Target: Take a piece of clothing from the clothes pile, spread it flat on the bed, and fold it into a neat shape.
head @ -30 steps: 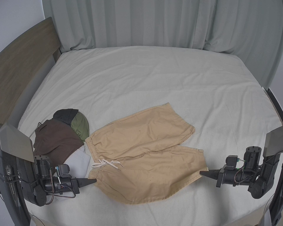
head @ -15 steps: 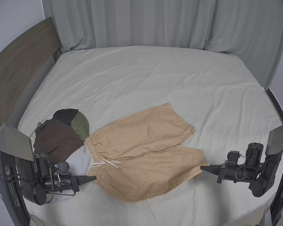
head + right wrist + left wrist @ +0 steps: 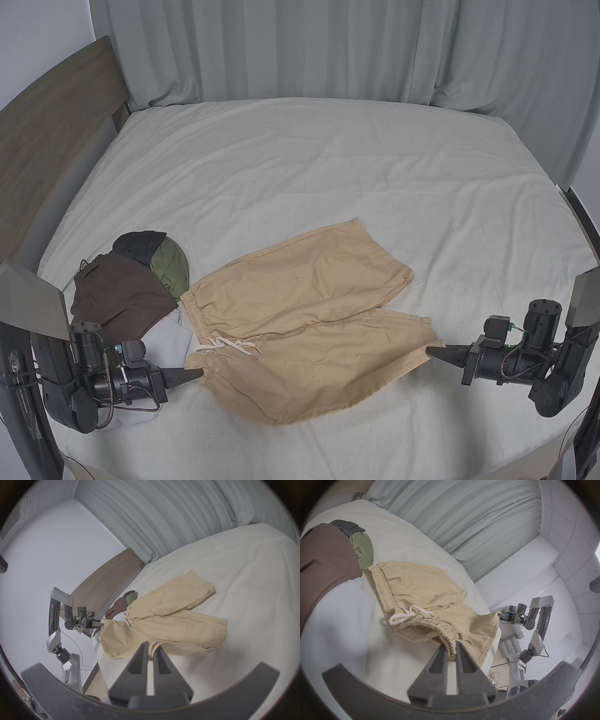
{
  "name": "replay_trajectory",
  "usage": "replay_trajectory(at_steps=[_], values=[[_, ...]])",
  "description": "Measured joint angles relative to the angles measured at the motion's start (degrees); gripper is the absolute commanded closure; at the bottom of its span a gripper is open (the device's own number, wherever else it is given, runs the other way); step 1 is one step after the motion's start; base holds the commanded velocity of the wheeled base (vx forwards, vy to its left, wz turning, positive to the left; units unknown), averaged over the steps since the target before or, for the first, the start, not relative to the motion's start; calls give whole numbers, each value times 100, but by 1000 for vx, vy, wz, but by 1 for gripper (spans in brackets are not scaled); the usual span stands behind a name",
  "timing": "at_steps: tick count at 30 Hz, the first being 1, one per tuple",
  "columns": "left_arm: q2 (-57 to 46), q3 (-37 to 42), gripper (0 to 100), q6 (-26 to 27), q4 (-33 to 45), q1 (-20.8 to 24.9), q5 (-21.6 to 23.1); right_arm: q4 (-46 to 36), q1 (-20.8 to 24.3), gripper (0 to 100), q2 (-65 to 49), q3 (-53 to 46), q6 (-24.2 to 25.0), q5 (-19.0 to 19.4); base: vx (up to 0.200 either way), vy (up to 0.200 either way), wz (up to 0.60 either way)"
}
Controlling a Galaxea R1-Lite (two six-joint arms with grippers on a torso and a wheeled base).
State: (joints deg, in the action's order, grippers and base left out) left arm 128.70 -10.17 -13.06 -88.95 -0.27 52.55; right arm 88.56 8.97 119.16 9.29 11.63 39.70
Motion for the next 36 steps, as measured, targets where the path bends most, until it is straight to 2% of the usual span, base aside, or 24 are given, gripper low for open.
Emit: replay_trajectory(at_steps=[10,15,18,27,36], values=[[-6,-171,100,-202,-2,-35,-80,0,1,100,-84,77,7,-27,0,0,0],[-41,-258,100,-407,-2,-37,-169,-5,6,100,-119,165,30,-323,0,0,0],[-55,-313,100,-446,0,-39,-178,-5,21,100,-150,212,41,-352,0,0,0],[-74,-477,100,-530,0,-122,-247,-5,174,100,-433,347,429,-479,0,0,0],[-194,-562,100,-955,0,-141,-315,-2,205,100,-539,592,555,-616,0,0,0]])
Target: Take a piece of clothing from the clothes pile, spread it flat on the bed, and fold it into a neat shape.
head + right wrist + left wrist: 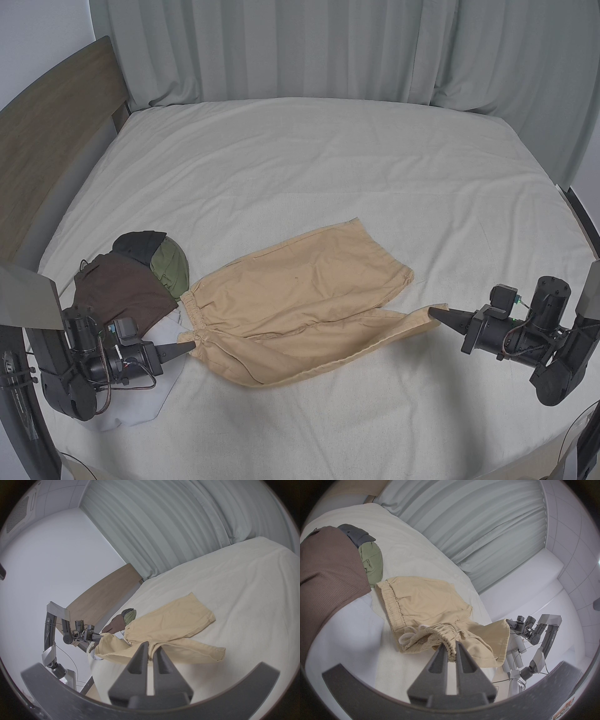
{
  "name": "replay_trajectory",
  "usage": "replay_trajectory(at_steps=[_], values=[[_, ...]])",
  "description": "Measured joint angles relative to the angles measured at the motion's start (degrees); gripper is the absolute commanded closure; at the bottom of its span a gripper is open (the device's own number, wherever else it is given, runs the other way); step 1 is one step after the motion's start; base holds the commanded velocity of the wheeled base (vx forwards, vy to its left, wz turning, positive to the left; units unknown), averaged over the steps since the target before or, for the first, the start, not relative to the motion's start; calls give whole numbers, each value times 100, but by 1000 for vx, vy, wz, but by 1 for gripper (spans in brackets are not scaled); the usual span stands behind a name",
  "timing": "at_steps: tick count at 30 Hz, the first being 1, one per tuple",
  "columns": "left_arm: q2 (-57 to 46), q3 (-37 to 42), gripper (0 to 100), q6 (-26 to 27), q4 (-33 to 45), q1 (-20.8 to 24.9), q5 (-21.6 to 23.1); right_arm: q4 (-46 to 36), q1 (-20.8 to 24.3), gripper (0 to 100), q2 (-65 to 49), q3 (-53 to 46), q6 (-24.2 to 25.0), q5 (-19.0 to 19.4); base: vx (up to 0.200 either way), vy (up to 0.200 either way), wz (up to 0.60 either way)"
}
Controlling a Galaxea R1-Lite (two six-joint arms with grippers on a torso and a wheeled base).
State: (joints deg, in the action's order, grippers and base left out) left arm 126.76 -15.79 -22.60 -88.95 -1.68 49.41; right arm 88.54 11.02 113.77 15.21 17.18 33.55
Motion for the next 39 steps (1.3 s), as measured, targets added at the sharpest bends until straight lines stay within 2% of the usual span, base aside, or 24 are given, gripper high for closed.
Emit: replay_trajectory(at_steps=[8,26,39], values=[[-71,-88,100,-140,0,6,-96,0,28,100,-21,145,12,-194,0,0,0],[-88,-284,100,-246,0,-49,-343,4,74,100,-74,589,17,-222,0,0,0],[-88,-386,100,-235,-2,-112,-362,6,262,100,-184,750,99,-310,0,0,0]])
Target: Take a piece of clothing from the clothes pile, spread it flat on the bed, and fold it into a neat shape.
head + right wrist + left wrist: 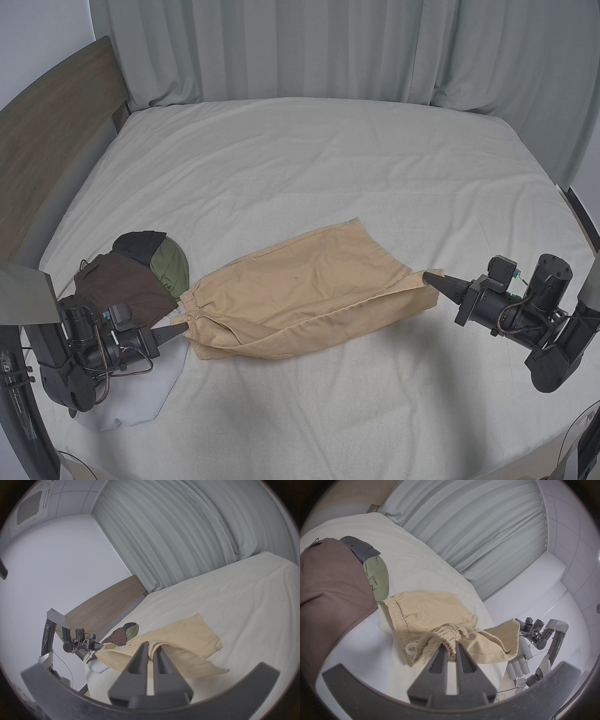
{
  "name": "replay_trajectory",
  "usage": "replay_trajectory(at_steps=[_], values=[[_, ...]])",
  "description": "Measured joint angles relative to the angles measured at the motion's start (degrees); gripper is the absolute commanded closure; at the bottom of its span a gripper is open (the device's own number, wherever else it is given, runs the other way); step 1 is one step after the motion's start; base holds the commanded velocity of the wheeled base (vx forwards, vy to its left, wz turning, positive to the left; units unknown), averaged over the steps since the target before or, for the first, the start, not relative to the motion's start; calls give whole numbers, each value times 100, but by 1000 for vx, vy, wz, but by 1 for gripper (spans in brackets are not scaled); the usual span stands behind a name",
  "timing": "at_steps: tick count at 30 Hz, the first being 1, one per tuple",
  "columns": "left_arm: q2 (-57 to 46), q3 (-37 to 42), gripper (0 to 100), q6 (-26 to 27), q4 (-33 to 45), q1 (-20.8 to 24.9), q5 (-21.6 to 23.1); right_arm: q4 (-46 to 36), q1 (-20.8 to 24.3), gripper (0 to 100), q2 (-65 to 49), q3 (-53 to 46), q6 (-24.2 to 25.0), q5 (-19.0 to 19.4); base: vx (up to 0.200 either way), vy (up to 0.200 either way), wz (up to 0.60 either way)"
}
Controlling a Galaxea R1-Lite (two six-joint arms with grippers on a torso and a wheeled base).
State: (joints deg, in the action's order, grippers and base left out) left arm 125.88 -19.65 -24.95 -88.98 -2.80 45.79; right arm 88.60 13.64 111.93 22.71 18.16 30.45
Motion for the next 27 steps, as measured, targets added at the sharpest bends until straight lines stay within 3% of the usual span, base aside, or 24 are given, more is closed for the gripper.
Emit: replay_trajectory(at_steps=[27], values=[[6,-223,100,-28,0,-155,-150,-2,166,100,20,573,-5,-282,0,0,0]])
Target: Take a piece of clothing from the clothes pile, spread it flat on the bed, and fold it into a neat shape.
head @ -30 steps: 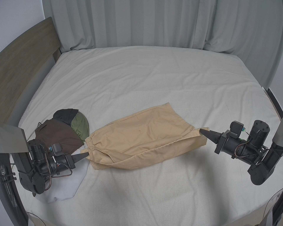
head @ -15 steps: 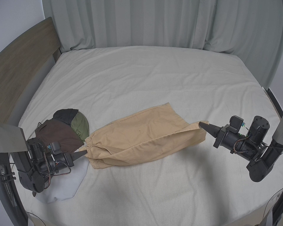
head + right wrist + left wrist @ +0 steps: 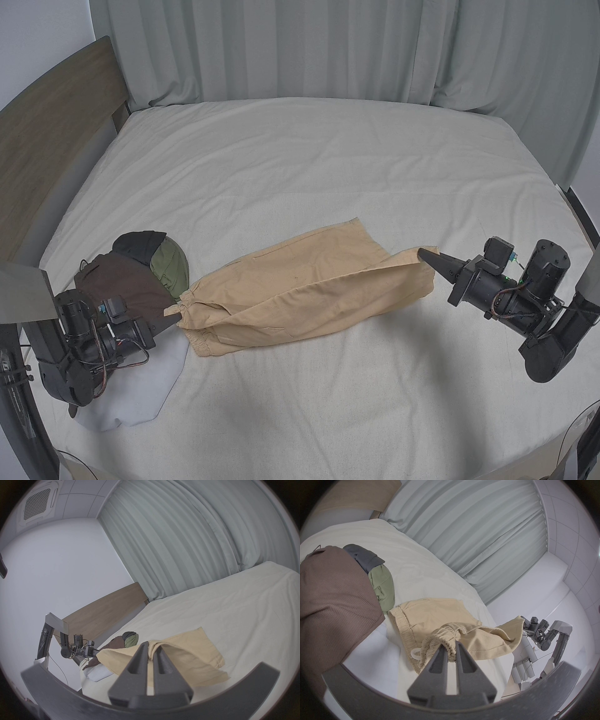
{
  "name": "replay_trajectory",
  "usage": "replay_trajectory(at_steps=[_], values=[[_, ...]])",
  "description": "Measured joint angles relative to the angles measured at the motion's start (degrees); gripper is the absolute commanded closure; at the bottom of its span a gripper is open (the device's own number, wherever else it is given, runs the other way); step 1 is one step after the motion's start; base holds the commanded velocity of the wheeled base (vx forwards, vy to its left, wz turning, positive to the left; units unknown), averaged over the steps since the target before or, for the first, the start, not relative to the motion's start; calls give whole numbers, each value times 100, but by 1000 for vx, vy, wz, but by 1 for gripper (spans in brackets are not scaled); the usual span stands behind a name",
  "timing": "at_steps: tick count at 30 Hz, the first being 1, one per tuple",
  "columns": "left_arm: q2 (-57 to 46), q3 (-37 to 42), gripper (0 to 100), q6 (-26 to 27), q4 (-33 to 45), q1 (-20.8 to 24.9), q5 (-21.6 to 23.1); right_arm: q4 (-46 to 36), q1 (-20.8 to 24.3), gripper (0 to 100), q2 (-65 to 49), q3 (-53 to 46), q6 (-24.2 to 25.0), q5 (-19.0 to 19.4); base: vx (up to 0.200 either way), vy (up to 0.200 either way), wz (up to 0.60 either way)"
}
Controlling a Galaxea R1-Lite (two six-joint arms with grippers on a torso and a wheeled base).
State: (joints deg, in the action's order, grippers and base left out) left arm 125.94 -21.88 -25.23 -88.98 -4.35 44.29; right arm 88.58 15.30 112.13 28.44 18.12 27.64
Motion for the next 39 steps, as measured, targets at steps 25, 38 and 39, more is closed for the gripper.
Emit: replay_trajectory(at_steps=[25,38,39], values=[[49,-207,100,-273,0,59,-151,0,-61,100,1052,1788,521,-185,0,0,0],[184,-538,100,-541,2,182,-655,-11,-168,100,1670,2706,539,-207,0,0,0],[201,-556,100,-544,0,196,-696,-12,-177,100,1705,2767,541,-207,0,0,0]])
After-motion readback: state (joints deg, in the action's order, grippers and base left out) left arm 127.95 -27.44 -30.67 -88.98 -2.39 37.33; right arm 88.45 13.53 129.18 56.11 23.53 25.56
